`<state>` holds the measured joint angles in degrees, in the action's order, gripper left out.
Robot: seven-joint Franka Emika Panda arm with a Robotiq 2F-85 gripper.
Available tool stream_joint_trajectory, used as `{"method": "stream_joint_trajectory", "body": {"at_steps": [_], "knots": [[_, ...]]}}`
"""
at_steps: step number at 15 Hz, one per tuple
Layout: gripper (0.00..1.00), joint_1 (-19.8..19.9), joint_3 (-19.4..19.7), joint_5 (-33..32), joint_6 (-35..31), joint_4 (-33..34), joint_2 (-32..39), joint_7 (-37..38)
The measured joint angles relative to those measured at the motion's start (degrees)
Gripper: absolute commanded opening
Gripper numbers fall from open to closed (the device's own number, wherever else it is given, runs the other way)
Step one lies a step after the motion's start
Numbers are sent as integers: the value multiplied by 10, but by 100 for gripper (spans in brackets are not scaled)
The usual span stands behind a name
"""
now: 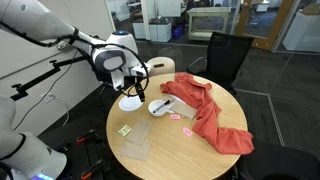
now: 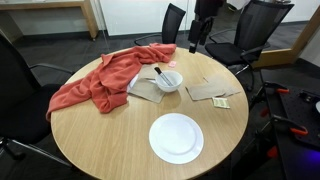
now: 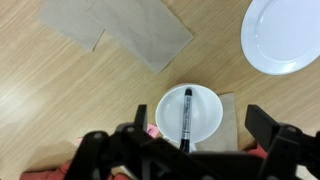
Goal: Pick up the pen from the white bowl and put it on the table.
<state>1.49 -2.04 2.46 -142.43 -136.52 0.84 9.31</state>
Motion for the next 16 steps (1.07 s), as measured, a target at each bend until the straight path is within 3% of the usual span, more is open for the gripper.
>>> {"method": "stream_joint_trajectory", "body": {"at_steps": [8,11,12,14,16], "knots": [[100,-4,0,0,-8,7,21,1],[78,-6,0,0,-16,23,56,2],[79,-6,1,0,-18,29,69,2],[67,-8,1,-2,-21,45,95,2],[68,-12,4,-6,-25,62,120,3]]}}
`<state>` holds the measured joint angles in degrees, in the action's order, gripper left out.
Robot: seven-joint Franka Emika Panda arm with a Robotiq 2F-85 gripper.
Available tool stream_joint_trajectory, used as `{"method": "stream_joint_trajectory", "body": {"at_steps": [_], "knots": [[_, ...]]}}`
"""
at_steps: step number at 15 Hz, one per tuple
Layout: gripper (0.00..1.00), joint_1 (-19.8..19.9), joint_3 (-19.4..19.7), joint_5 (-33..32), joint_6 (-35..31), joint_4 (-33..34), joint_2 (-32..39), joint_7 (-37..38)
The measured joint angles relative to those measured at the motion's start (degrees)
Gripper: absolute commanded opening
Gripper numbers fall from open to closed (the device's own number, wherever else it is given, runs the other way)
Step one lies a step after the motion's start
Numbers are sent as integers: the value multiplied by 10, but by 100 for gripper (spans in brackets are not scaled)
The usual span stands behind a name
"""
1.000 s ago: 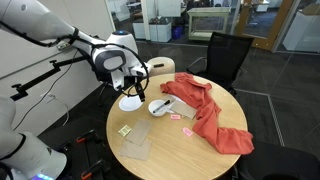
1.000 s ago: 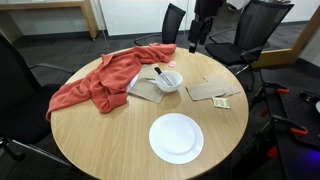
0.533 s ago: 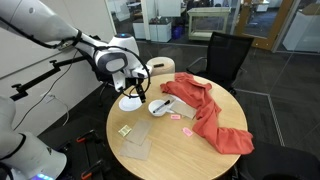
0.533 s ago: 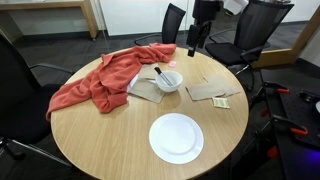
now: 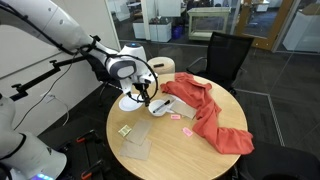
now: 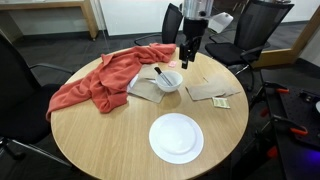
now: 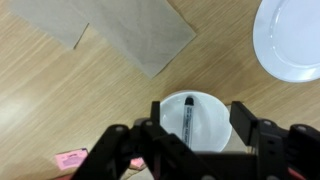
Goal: Pick up the pen from the white bowl and put it on the table.
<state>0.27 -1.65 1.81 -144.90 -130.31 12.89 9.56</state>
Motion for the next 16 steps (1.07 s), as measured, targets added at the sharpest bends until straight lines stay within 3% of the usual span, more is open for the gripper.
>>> {"method": "stream_joint_trajectory", "body": {"at_steps": [1,4,6,9,10,16], "knots": [[63,-2,1,-3,-2,9,13,0],[61,-10,6,-9,-6,39,48,1],[49,-17,14,-15,-10,58,70,10],[40,-26,26,-20,-22,86,100,22],[44,-28,29,-20,-31,94,110,22],[47,-43,41,-20,-78,130,161,22]]}}
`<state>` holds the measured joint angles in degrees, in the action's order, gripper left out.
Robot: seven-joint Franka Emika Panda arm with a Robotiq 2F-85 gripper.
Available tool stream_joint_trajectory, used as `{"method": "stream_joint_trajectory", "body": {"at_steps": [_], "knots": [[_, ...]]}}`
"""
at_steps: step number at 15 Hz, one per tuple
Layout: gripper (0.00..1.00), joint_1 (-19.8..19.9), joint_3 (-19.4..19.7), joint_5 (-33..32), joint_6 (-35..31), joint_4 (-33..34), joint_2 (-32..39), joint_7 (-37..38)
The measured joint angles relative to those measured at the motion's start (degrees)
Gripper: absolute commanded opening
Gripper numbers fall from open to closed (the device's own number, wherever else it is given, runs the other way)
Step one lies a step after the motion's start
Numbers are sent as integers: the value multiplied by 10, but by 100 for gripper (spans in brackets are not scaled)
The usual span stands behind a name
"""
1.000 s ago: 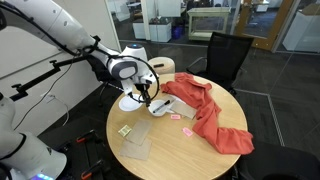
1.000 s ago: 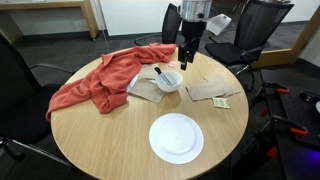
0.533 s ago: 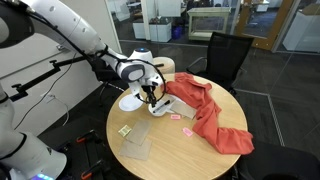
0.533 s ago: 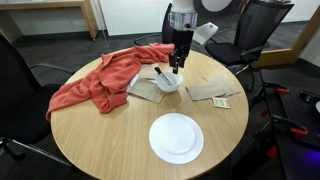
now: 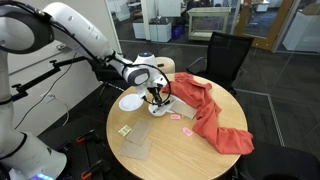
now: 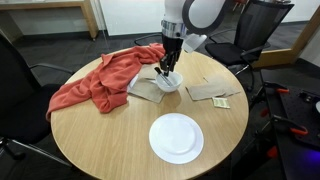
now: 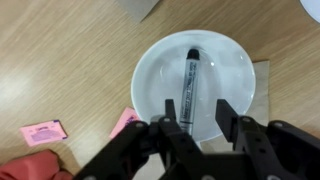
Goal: Pick up the pen from the white bowl and put it on the table.
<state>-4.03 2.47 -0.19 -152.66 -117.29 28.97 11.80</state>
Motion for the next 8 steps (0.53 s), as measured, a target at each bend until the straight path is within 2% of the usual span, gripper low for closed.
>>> {"method": "stream_joint_trajectory", "body": {"at_steps": [8], "knots": [[48,-19,18,0,-9,36,49,0]]}}
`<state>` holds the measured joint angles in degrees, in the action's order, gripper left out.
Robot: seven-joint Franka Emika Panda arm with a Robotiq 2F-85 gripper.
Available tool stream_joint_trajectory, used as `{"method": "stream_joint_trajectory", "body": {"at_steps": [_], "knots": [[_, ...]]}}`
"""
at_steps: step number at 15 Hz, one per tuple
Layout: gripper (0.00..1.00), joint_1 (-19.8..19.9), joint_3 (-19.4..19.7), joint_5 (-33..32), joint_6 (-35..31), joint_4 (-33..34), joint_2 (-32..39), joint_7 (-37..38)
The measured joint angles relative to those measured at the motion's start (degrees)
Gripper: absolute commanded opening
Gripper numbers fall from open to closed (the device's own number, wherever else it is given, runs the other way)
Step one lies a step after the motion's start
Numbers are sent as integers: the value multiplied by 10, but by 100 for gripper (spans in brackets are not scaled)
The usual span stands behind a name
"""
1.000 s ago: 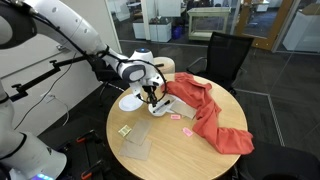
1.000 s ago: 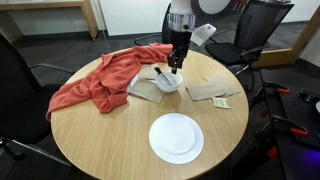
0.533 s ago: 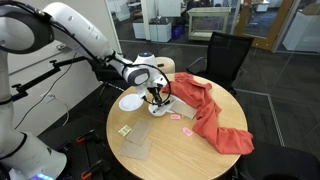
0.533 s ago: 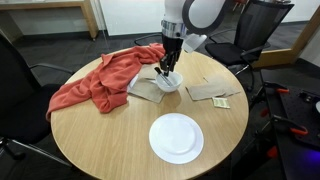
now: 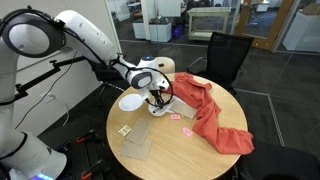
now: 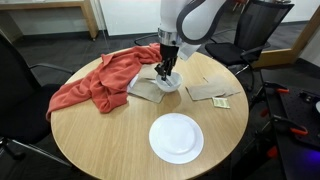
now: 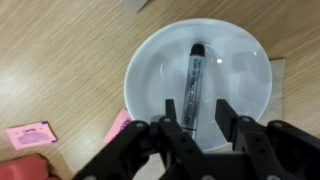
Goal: Pick up the pen from the white bowl and put it on the table.
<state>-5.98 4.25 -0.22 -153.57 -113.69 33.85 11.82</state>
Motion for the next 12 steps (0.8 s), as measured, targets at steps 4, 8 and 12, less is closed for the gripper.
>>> {"method": "stream_joint_trajectory", "body": {"at_steps": [4,8,12], "knots": [[19,-14,19,-12,-11,12,20,14],[4,-22,25,-14,-15,23,32,21],[5,-33,27,-14,-30,23,29,25]]}}
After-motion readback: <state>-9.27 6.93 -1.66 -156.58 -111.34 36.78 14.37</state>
